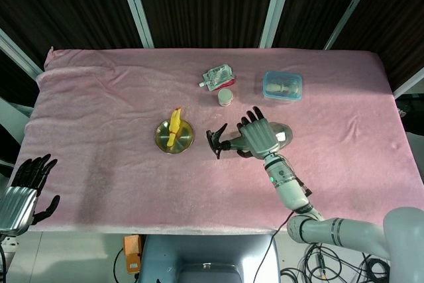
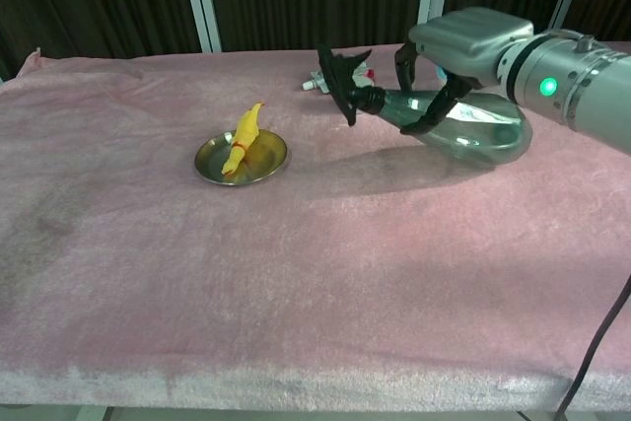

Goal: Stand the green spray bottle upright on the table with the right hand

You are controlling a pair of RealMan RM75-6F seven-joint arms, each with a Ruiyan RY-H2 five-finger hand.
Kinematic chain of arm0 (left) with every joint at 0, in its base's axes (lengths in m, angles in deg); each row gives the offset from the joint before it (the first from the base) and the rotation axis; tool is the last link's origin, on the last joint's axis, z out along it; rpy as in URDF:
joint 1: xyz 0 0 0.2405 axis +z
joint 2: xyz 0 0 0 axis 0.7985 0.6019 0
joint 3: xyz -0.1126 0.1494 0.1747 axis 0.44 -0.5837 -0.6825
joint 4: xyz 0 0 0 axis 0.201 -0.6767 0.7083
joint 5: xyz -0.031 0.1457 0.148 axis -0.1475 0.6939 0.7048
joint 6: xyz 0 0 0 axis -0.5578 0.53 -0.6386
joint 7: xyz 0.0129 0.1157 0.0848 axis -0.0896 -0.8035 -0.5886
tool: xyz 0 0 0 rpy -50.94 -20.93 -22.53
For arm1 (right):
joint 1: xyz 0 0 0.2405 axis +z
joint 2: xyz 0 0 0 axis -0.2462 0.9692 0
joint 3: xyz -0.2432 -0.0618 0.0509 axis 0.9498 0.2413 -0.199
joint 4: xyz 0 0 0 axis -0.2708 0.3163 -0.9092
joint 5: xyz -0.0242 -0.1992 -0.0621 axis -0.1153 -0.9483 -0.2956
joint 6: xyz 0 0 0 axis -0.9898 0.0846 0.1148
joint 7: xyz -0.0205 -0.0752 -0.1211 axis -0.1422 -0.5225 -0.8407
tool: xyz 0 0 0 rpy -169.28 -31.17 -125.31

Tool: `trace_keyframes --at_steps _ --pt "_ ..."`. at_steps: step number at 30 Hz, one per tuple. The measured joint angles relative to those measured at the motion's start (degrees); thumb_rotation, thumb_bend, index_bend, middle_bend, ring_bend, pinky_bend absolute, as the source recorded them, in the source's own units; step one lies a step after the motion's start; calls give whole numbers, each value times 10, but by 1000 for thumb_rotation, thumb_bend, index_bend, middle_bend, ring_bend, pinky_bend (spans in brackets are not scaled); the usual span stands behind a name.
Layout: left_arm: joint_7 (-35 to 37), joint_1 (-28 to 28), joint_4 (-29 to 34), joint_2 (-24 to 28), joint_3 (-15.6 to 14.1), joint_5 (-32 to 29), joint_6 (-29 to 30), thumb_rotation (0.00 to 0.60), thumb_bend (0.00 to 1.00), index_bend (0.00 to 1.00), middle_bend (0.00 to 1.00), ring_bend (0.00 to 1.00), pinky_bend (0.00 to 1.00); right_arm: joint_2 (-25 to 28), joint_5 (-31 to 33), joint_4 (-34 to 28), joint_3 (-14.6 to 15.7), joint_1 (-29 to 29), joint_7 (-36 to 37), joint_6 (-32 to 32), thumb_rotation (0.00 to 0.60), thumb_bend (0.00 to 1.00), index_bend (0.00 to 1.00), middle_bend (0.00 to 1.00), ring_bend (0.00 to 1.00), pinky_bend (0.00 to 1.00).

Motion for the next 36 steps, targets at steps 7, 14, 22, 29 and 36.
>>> trace_keyframes --at_steps 7,14,22,29,36 --pt "-8 0 2 -2 -2 3 -1 600 390 0 0 0 0 75 5 -113 -46 -32 96 26 600 348 962 496 307 331" --pt "-16 -3 4 -4 -2 -1 -9 600 391 0 0 0 0 129 25 -153 -85 -66 284 -14 600 362 962 496 334 400" --pt "-22 -5 5 -6 -1 -5 -15 600 390 0 0 0 0 194 83 -160 -112 -86 436 -138 600 371 963 496 335 405" --pt "-26 -8 5 -8 -2 -7 -22 600 390 0 0 0 0 232 119 -156 -104 -76 440 -187 600 383 963 496 335 406" --pt "-27 -9 7 -8 -2 -7 -24 600 390 0 0 0 0 226 194 -151 -62 -27 343 -172 600 383 963 496 335 406"
